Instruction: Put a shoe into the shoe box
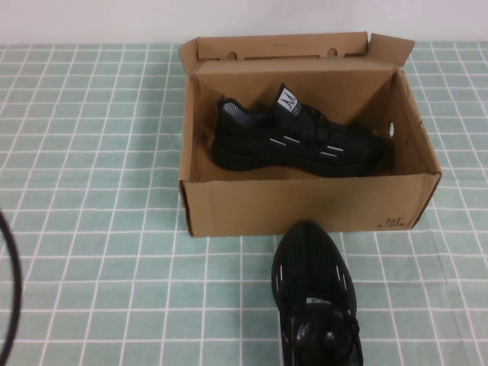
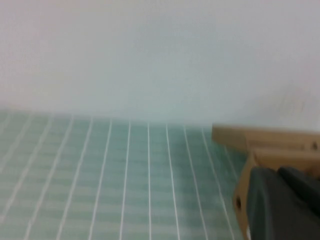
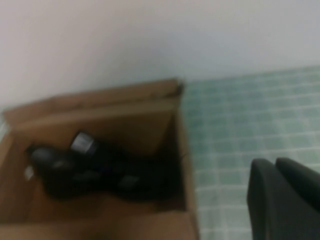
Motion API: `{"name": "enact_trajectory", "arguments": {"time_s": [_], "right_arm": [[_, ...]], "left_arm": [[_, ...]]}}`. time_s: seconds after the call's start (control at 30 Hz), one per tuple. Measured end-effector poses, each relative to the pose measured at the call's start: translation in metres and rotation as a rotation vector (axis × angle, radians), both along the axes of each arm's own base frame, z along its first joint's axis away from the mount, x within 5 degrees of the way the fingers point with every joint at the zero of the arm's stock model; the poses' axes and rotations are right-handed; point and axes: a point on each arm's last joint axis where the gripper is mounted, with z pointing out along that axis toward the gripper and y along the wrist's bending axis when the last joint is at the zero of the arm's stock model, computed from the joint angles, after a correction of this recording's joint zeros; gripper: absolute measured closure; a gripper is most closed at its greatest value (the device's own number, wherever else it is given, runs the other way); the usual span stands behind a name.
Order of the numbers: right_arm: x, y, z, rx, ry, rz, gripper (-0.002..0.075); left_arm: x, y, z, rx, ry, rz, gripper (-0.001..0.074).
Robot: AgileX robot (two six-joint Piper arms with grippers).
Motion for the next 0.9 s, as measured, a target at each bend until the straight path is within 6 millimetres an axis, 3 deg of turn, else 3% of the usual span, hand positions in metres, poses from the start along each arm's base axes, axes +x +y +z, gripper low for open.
{"name": "enact_trajectory", "arguments": {"time_s": [0.33, 0.43, 0.53, 0.73, 0.9], "right_arm": [[0.008, 0.009, -0.001, 0.025, 0.002, 0.077, 0.0733], [0.013, 0.018, -0.006, 0.03, 0.06, 0.173, 0.0733], [0.019, 0.03, -0.019, -0.09, 0.182, 0.379, 0.0733], [0.043, 0.055, -0.038, -0.047, 0.487, 0.64, 0.0729], [0.047, 0.099, -0.048, -0.039, 0.563, 0.813, 0.0729]], "left_arm": [[0.001, -0.003, -0.029, 0.01, 0.322, -0.024, 0.0739], [0.001, -0.003, -0.033, 0.015, 0.367, -0.027, 0.0739], [0.0, -0.003, -0.035, 0.019, 0.39, -0.027, 0.074], [-0.001, -0.003, -0.035, 0.02, 0.398, -0.028, 0.074], [-0.001, -0.003, -0.035, 0.02, 0.398, -0.028, 0.074]]}}
